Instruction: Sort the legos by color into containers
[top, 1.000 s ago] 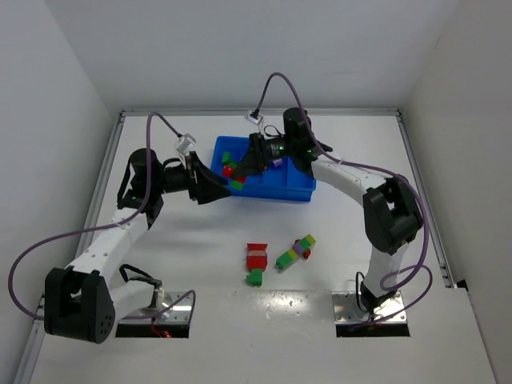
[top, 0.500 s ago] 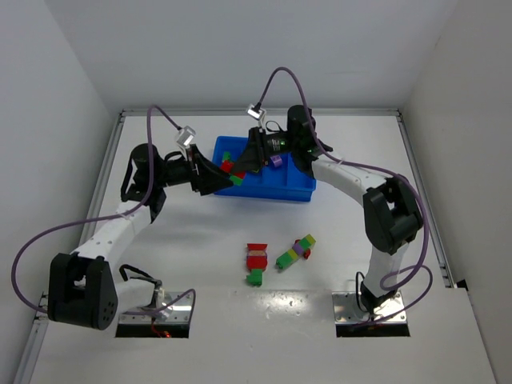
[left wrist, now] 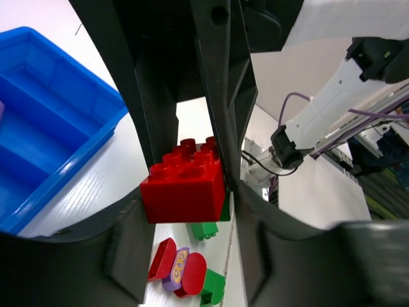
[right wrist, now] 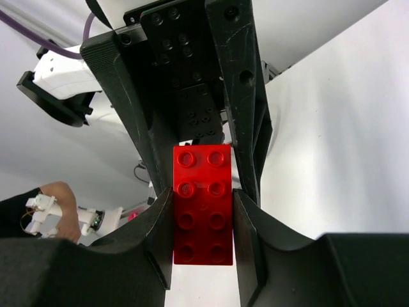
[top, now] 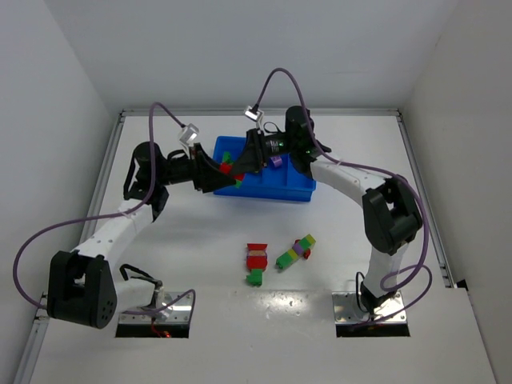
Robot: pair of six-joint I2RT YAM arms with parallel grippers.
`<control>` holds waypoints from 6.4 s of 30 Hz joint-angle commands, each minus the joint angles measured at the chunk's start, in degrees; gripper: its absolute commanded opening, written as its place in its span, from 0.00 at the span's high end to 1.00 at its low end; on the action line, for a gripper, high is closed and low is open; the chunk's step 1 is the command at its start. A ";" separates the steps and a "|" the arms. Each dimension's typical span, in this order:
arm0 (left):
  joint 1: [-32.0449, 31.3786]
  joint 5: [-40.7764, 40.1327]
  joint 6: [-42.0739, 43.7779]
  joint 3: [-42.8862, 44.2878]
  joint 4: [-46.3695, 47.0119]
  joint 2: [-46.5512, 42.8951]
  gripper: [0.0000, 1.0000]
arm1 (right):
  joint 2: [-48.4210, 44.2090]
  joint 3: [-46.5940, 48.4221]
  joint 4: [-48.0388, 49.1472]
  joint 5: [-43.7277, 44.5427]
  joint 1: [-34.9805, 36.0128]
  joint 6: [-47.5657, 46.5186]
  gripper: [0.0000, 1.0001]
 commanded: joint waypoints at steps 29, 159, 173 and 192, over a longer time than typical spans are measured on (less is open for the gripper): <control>-2.68 -29.96 26.19 2.63 -24.20 -4.53 0.87 | -9.90 2.93 -36.00 18.09 -13.41 -38.59 0.91; -43.20 -32.27 143.88 22.33 -82.05 31.42 0.06 | -27.75 -12.98 -56.60 38.42 -31.42 -54.74 0.38; -43.73 -32.80 141.17 27.51 -81.44 41.53 0.36 | -27.75 -12.46 -58.27 37.28 -33.00 -54.74 0.38; -35.38 -24.33 81.60 7.74 -52.88 15.71 0.98 | -27.05 -15.44 -55.19 21.91 -28.27 -50.61 0.38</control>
